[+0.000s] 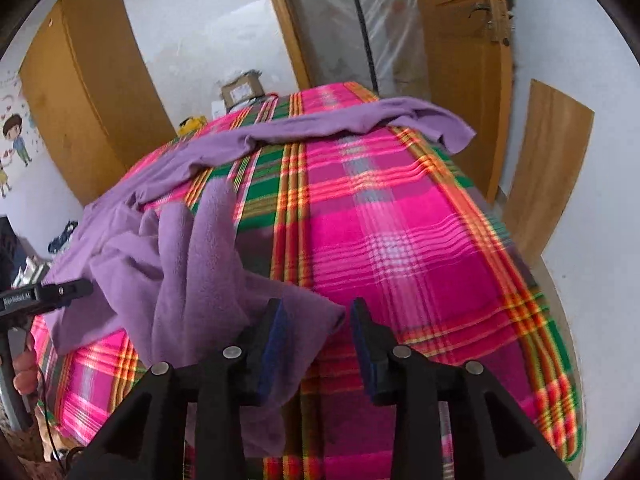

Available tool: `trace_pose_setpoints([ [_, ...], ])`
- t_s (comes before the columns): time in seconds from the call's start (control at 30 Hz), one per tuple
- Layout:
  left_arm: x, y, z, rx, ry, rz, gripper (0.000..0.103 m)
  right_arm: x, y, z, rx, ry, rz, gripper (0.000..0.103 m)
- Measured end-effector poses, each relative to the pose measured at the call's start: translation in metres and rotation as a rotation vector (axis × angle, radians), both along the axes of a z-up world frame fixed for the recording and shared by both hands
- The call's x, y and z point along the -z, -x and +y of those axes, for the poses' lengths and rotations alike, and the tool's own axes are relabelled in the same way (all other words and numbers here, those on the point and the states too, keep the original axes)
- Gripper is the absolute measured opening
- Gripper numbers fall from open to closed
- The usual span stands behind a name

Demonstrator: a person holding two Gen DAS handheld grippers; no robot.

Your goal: Fold clothes

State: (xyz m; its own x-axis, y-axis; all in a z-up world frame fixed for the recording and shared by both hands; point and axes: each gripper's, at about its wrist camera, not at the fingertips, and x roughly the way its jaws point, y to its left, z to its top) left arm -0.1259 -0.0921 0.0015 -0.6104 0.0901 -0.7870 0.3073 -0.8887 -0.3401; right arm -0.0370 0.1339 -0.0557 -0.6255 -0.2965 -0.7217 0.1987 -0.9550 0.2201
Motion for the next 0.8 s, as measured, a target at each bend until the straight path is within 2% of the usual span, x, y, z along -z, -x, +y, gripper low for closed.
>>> trace_pose_setpoints([
  [0.17, 0.000, 0.003, -0.001, -0.012, -0.013, -0.001, 0.069, 0.002, -0.005, -0.008, -0.010, -0.048, 0.032, 0.036],
  [0.23, 0.000, 0.004, 0.000, -0.016, -0.012, -0.001, 0.070, 0.002, -0.006, -0.007, -0.015, -0.045, 0.034, 0.029],
  [0.27, 0.000, 0.005, 0.000, -0.020, -0.012, -0.002, 0.070, 0.001, -0.007, -0.006, -0.021, -0.039, 0.035, 0.016],
  [0.3, 0.000, 0.006, 0.000, -0.021, -0.011, -0.003, 0.070, 0.001, -0.008, -0.006, -0.030, -0.032, 0.037, 0.011],
  [0.4, -0.001, 0.008, 0.002, -0.020, -0.007, -0.005, 0.070, -0.003, -0.008, -0.003, -0.032, -0.022, 0.054, 0.009],
  [0.8, -0.005, 0.017, 0.010, -0.012, 0.004, -0.003, 0.070, -0.030, 0.000, 0.084, 0.306, -0.079, 0.168, 0.008],
])
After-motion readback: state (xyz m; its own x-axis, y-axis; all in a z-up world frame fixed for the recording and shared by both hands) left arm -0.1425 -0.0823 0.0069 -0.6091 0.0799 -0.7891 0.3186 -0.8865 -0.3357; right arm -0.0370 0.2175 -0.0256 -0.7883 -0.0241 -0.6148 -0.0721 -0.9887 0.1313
